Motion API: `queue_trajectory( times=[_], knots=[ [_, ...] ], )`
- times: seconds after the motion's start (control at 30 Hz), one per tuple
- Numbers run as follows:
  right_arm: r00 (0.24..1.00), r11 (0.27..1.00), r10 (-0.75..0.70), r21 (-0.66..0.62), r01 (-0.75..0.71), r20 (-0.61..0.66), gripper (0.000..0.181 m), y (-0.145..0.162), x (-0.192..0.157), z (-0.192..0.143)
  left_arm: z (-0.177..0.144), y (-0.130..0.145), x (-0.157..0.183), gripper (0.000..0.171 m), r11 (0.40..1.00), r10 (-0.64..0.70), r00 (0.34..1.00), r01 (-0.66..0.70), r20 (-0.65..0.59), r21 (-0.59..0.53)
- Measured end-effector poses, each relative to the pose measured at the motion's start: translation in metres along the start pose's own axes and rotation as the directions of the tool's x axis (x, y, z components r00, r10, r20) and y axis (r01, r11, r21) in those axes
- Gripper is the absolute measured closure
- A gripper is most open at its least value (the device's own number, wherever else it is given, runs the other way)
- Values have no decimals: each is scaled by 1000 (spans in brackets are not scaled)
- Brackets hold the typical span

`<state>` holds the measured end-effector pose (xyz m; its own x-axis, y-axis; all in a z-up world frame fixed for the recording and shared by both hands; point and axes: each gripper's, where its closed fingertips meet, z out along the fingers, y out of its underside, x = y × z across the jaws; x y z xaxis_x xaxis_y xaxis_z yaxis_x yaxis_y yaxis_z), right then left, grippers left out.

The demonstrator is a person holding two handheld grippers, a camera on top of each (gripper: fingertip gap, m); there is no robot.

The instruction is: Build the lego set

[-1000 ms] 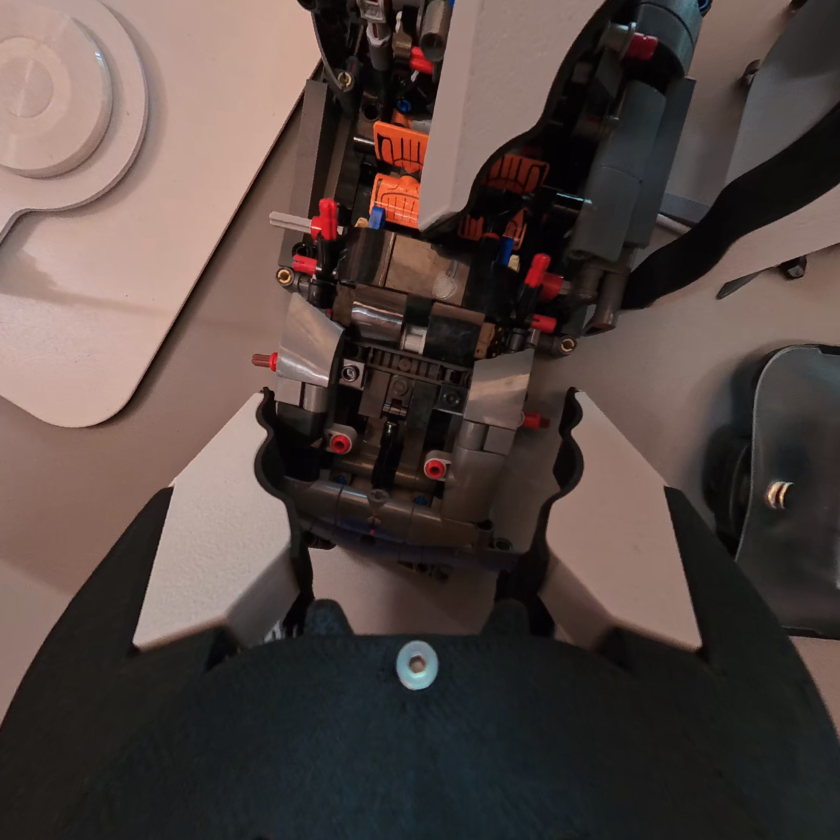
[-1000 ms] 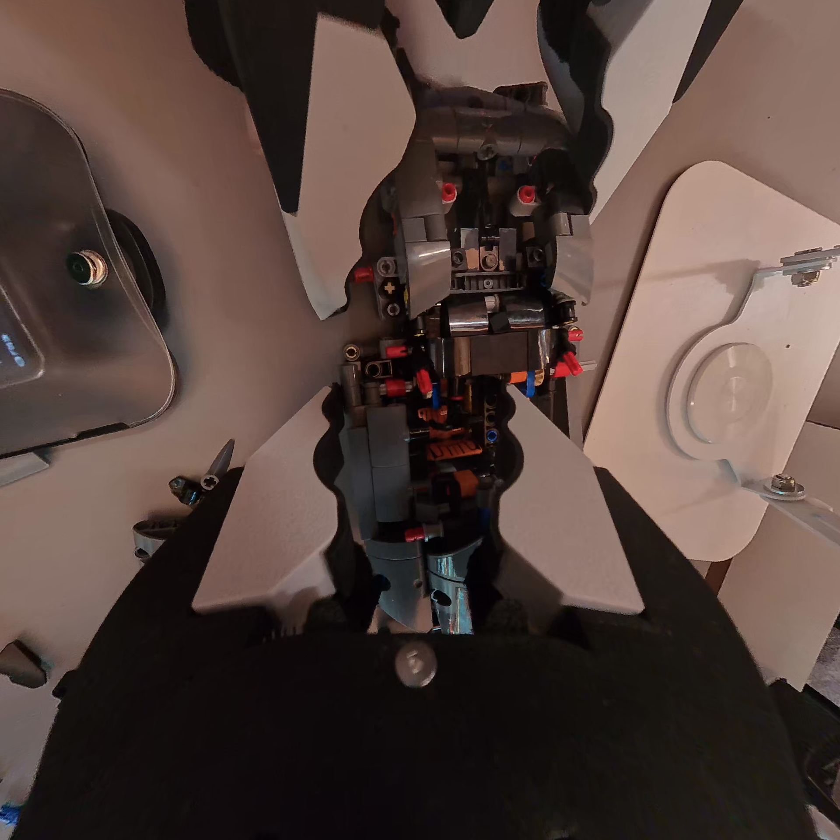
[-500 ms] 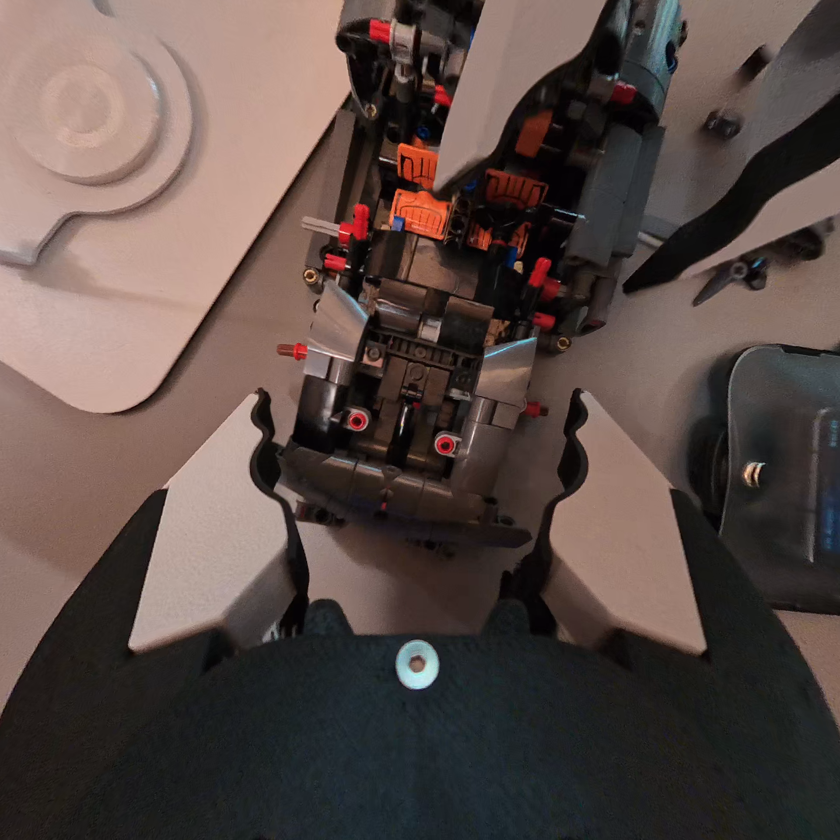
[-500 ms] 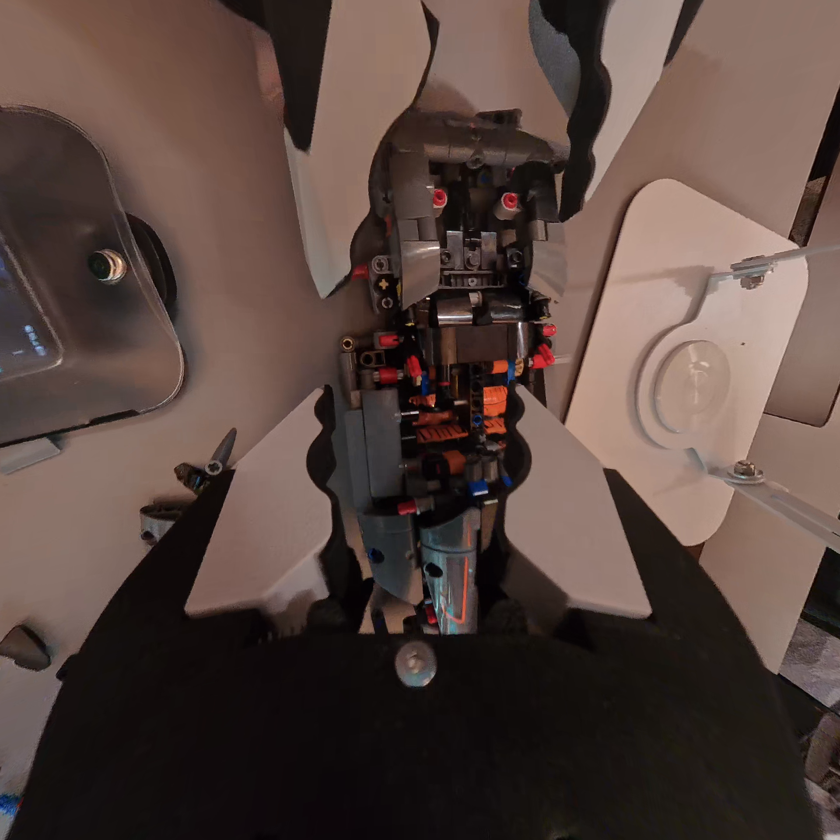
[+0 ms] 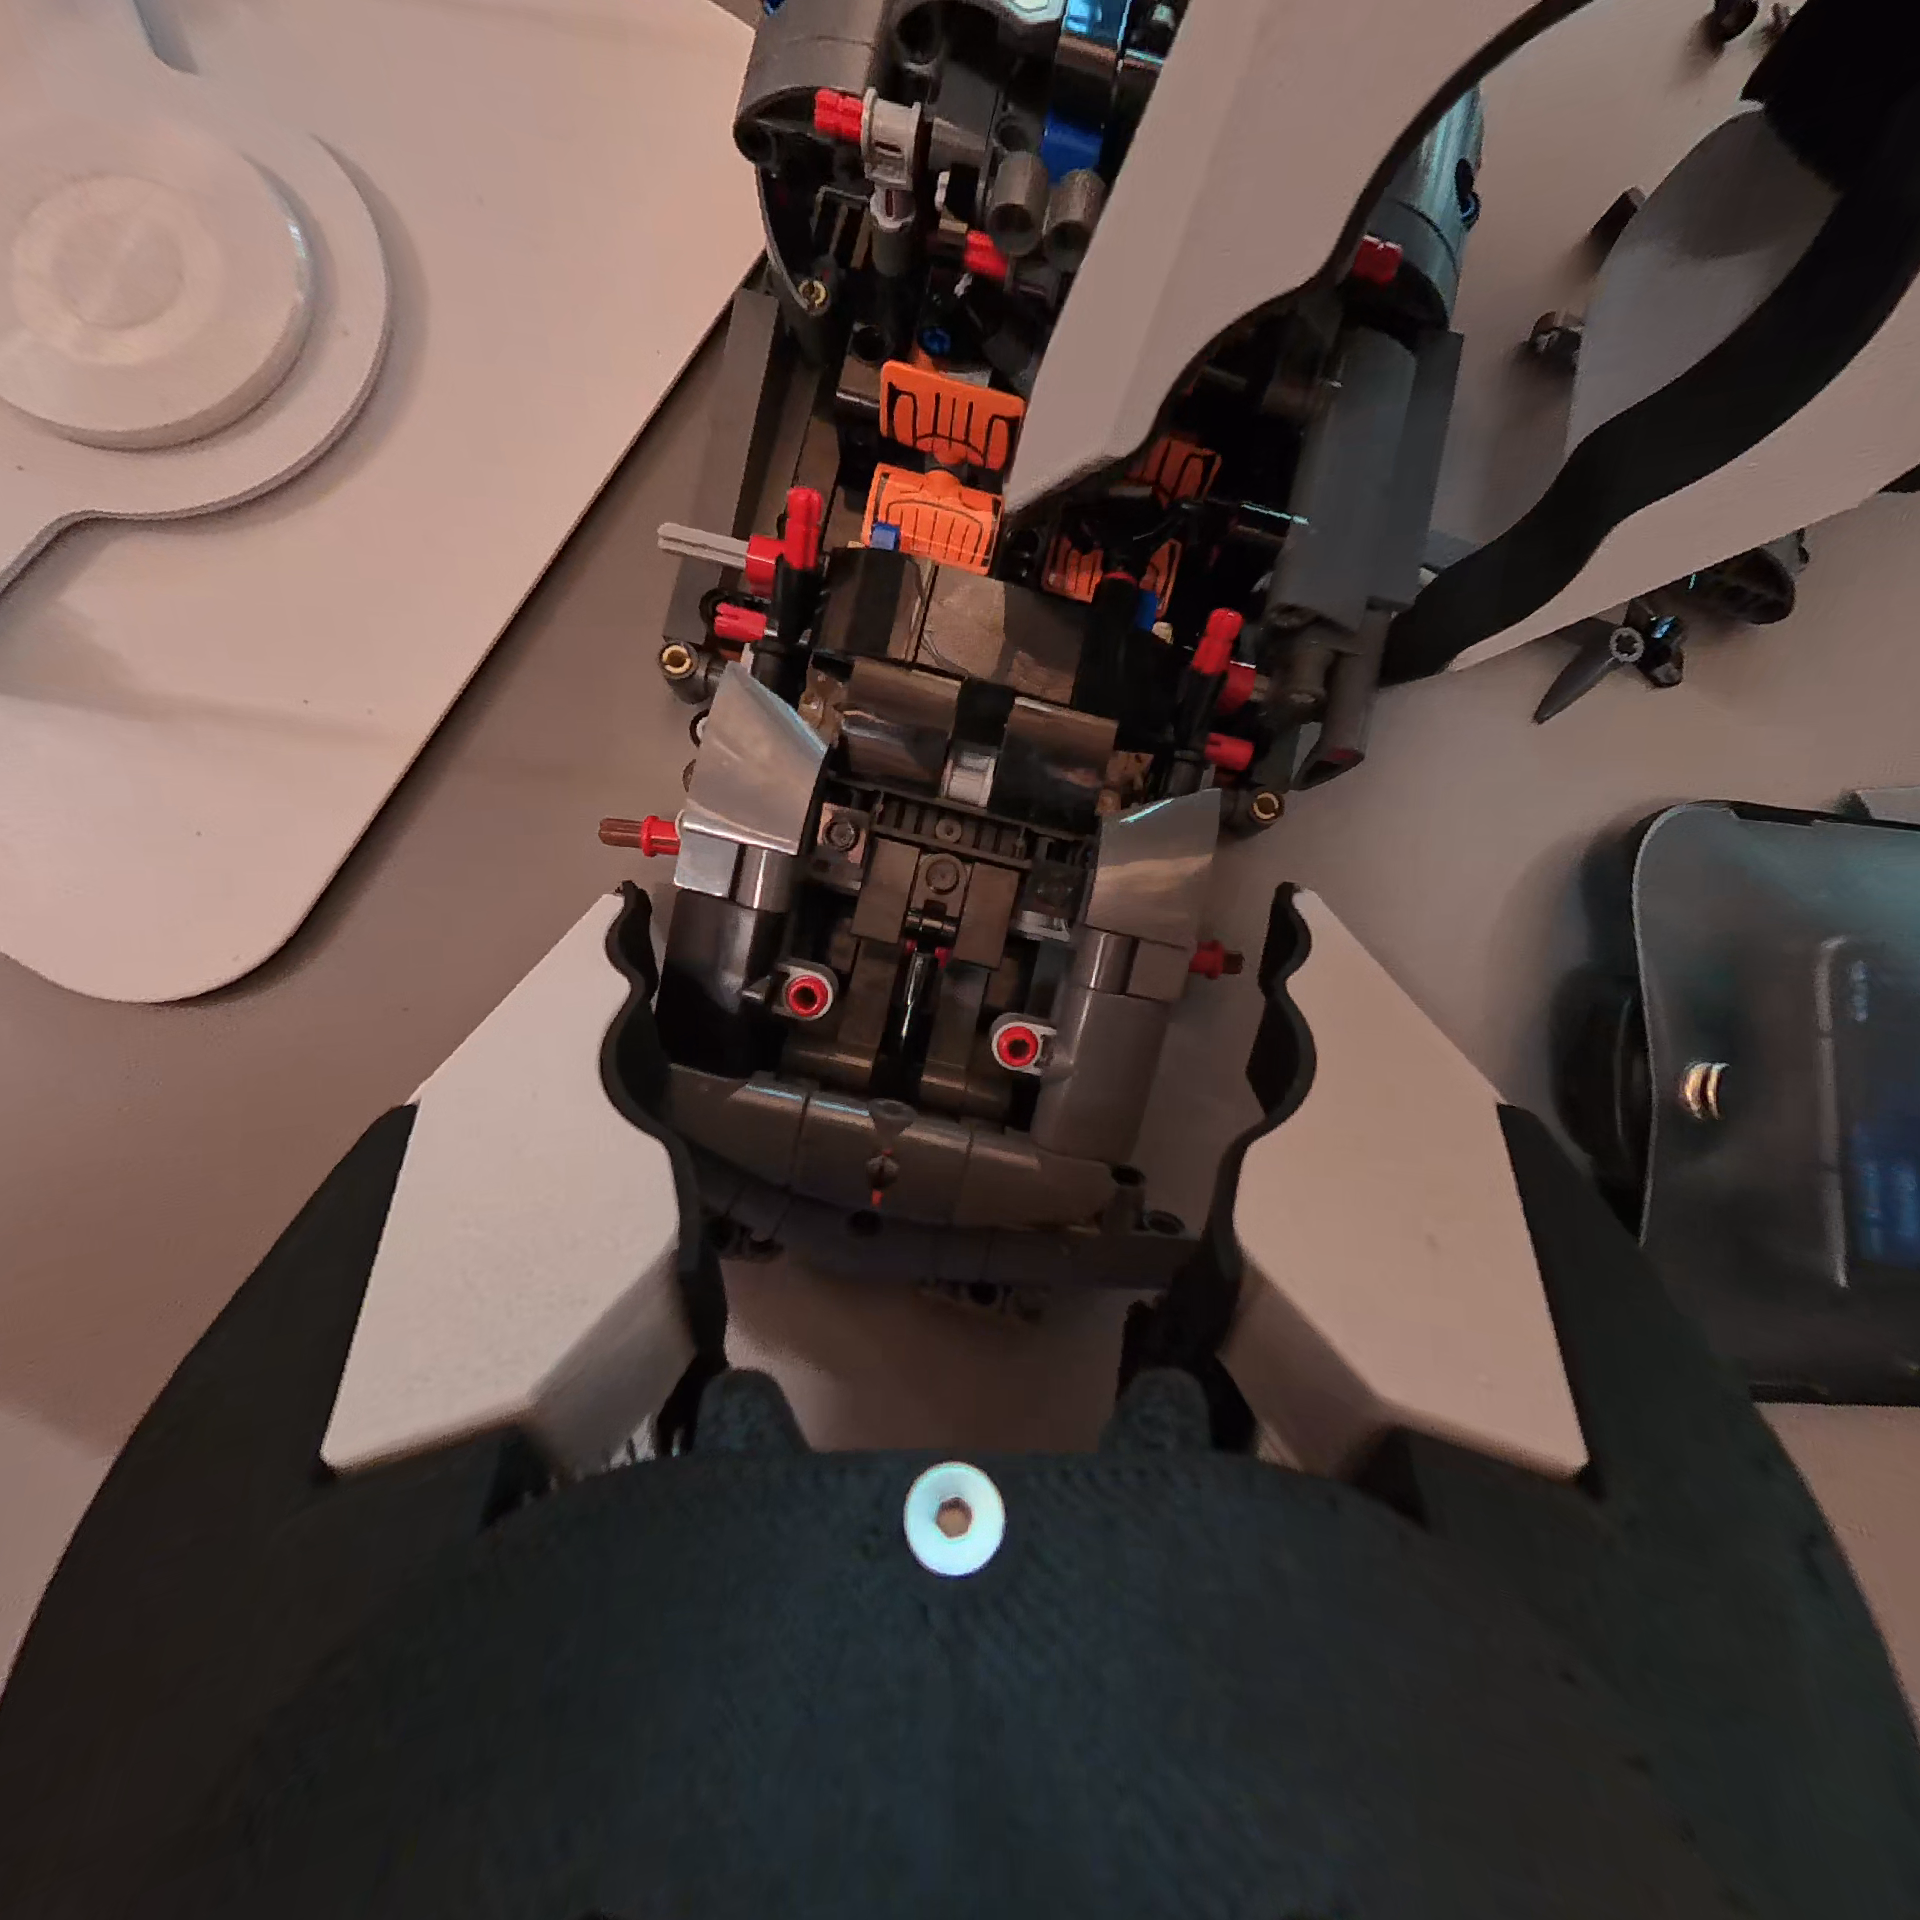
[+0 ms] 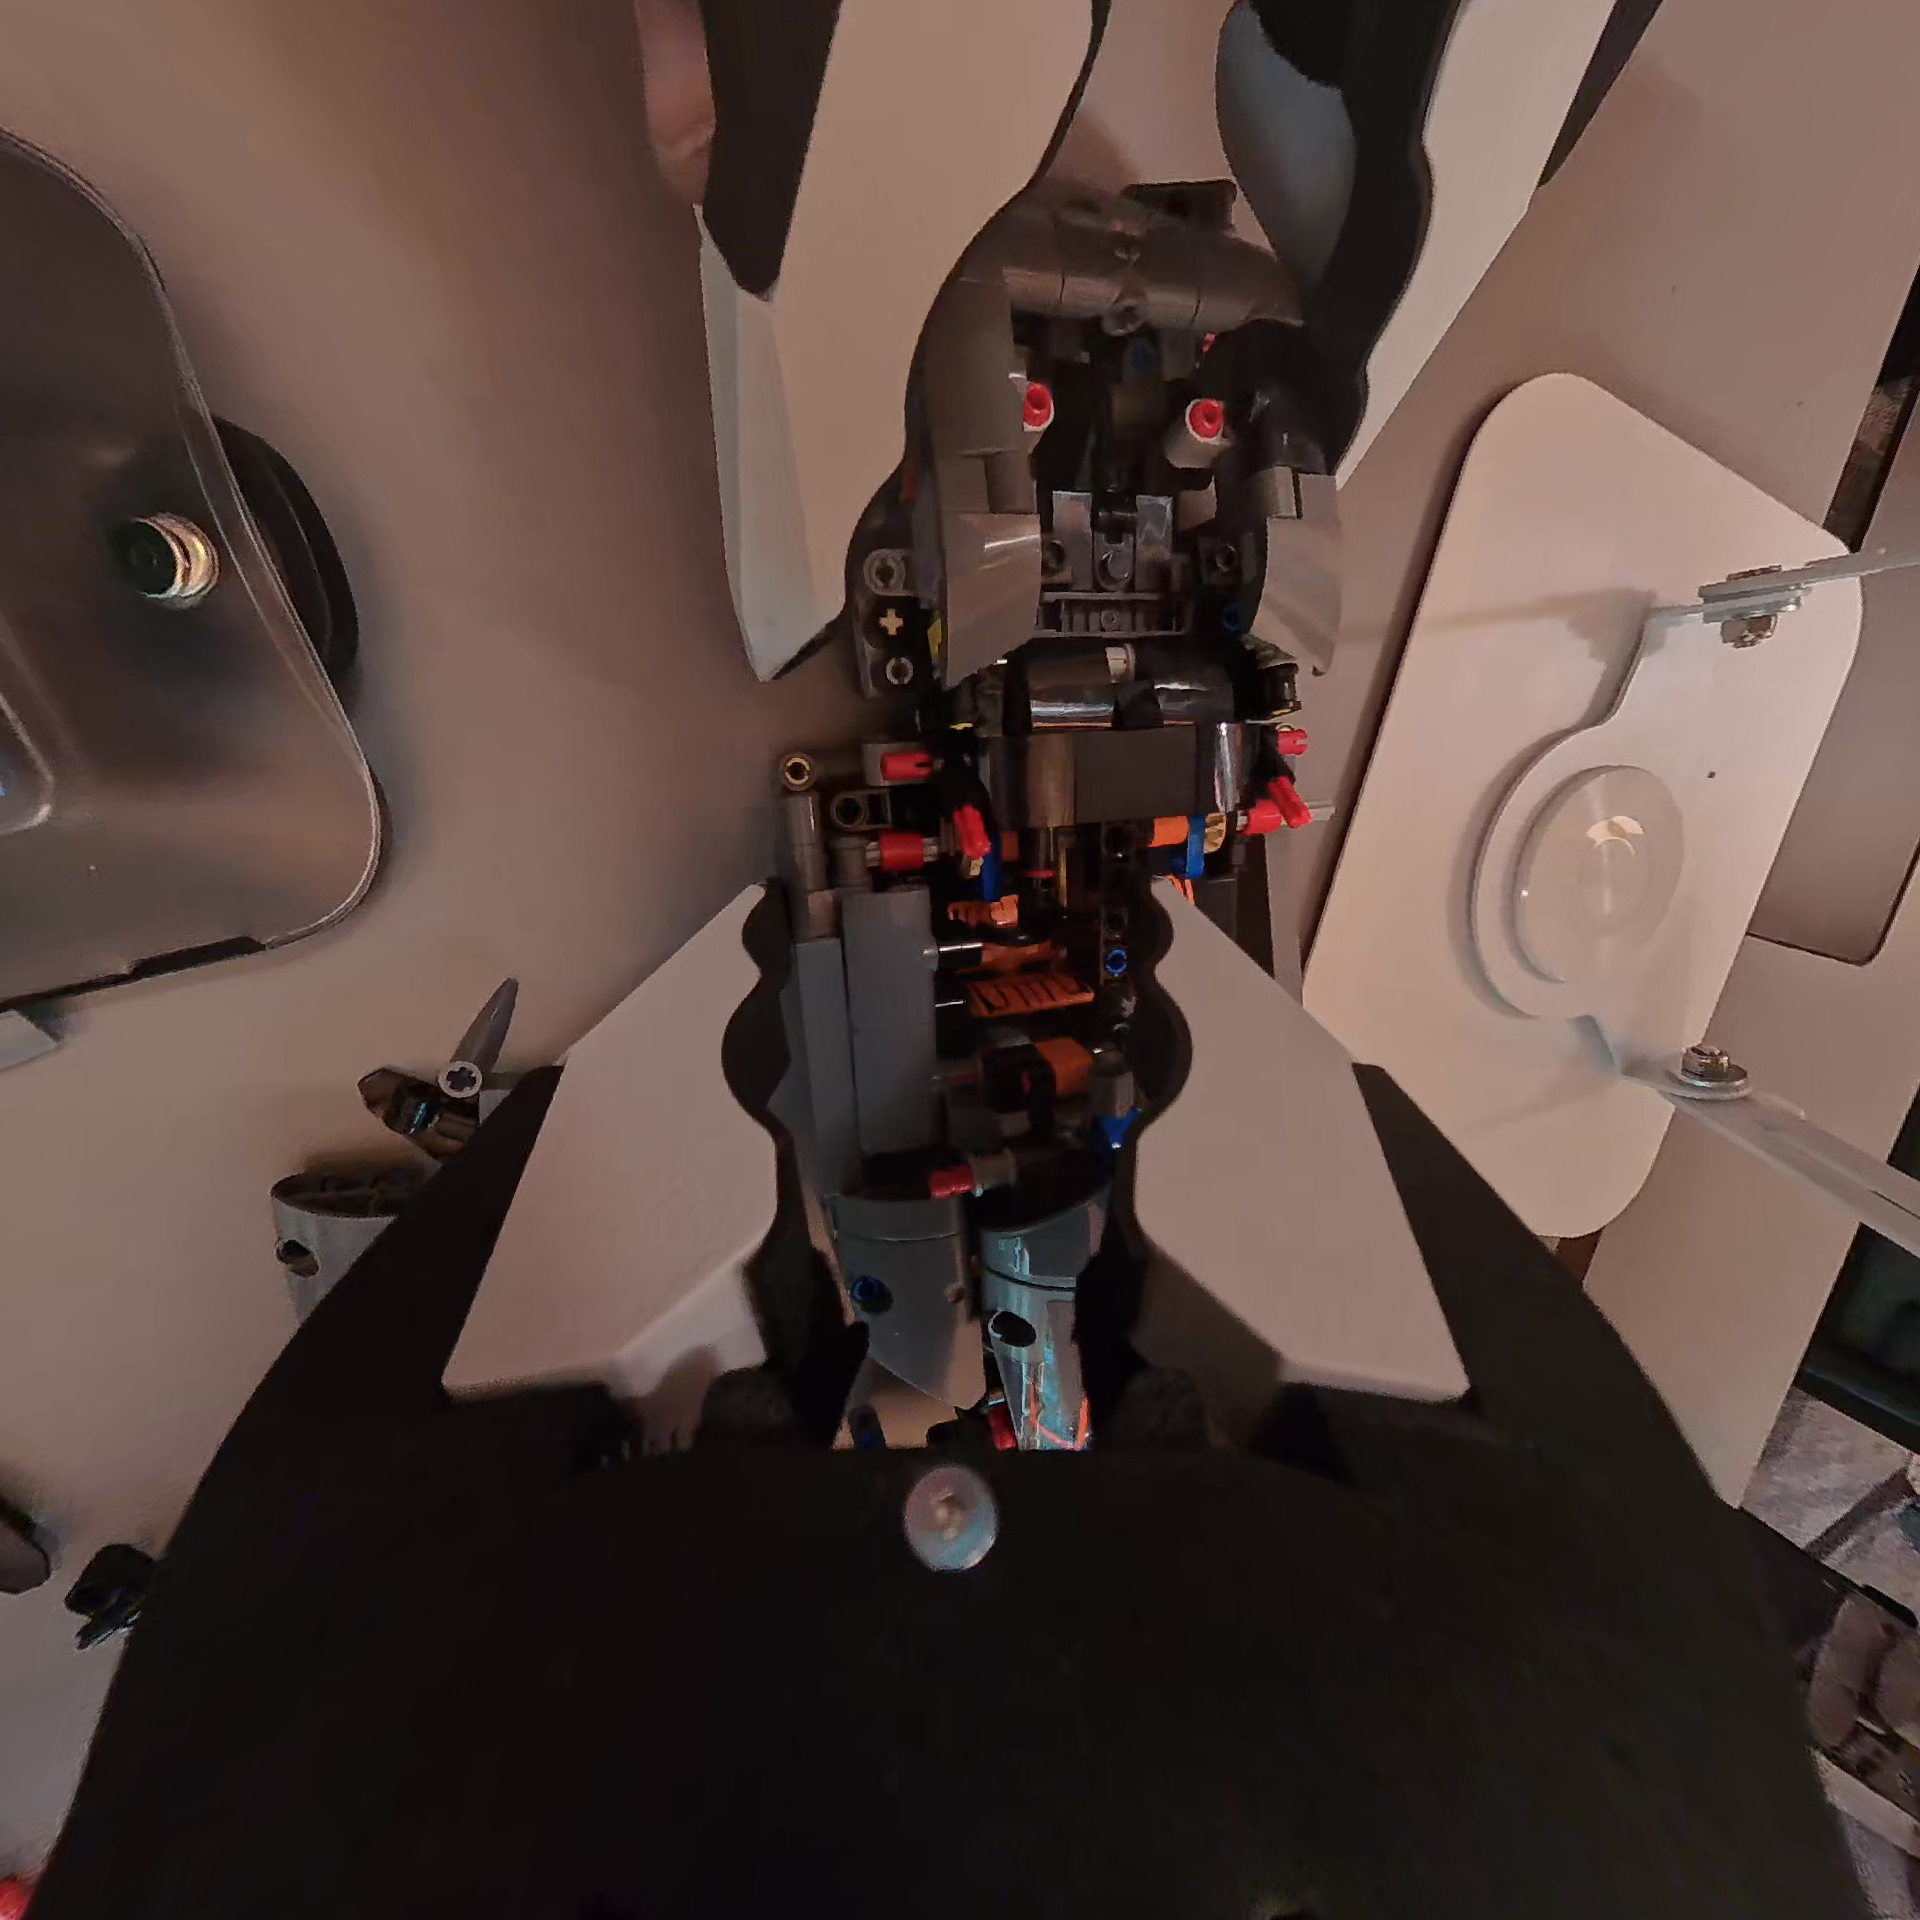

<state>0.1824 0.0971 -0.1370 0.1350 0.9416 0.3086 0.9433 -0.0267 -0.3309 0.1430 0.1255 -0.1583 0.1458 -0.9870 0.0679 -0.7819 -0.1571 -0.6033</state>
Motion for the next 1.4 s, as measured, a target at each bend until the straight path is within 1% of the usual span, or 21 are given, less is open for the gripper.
queue_trajectory(
  times=[0.17,0.33,0.43,0.53,0.63,0.67,0.77,0.83,0.9,0.93,1.0,1.07,1.13,1.23,1.3,1.37,1.4],
  knots=[
    [1000,1000,8,-7,-8,17,120,2,-2,0,-1,-1,1,62,1000,1,1000,-1,-5,9],
    [999,998,-54,-39,54,8,119,10,-4,-4,-1,-4,9,70,1000,-3,999,4,-40,14],
    [996,996,-74,-49,76,41,121,21,-9,-9,0,-7,22,72,1000,3,996,-2,-91,11],
    [994,996,-88,-24,90,68,121,35,-14,-17,-1,-10,39,74,1000,12,985,-10,-170,12],
    [995,997,-70,-5,71,69,120,50,-14,-25,-1,-16,52,70,999,19,972,-10,-234,37],
    [996,998,-59,10,59,61,121,53,-13,-28,-3,-19,53,70,998,9,967,5,-255,56],
    [998,997,-33,67,30,54,120,53,-15,-35,-20,-35,49,75,978,-49,935,117,-351,174],
    [999,997,-27,77,24,33,119,52,-15,-38,-35,-51,40,75,944,-72,918,189,-390,270],
    [999,995,-34,90,33,10,117,49,-17,-37,-45,-66,36,79,913,-77,890,244,-449,327],
    [999,995,-36,90,37,-4,116,48,-17,-35,-42,-69,33,81,912,-83,889,251,-451,326],
    [999,997,-44,70,45,-13,116,49,-17,-32,-25,-68,29,82,933,-98,897,234,-431,274],
    [999,996,-40,76,42,-29,120,47,-16,-29,-12,-68,26,82,945,-109,901,224,-419,237],
    [998,996,-38,73,41,-43,121,46,-15,-27,-6,-71,27,83,951,-105,893,218,-437,218],
    [998,997,-35,63,37,-44,121,48,-15,-24,-4,-75,32,85,937,-96,855,250,-510,242],
    [999,998,-25,56,27,-35,120,49,-16,-23,-1,-78,28,89,925,-90,839,271,-536,268],
    [999,998,-13,58,15,-34,118,50,-15,-22,0,-81,25,91,913,-103,810,307,-578,268],
    [1000,998,-7,62,9,-27,116,50,-15,-21,0,-82,23,91,911,-99,809,308,-579,275]
  ],
)
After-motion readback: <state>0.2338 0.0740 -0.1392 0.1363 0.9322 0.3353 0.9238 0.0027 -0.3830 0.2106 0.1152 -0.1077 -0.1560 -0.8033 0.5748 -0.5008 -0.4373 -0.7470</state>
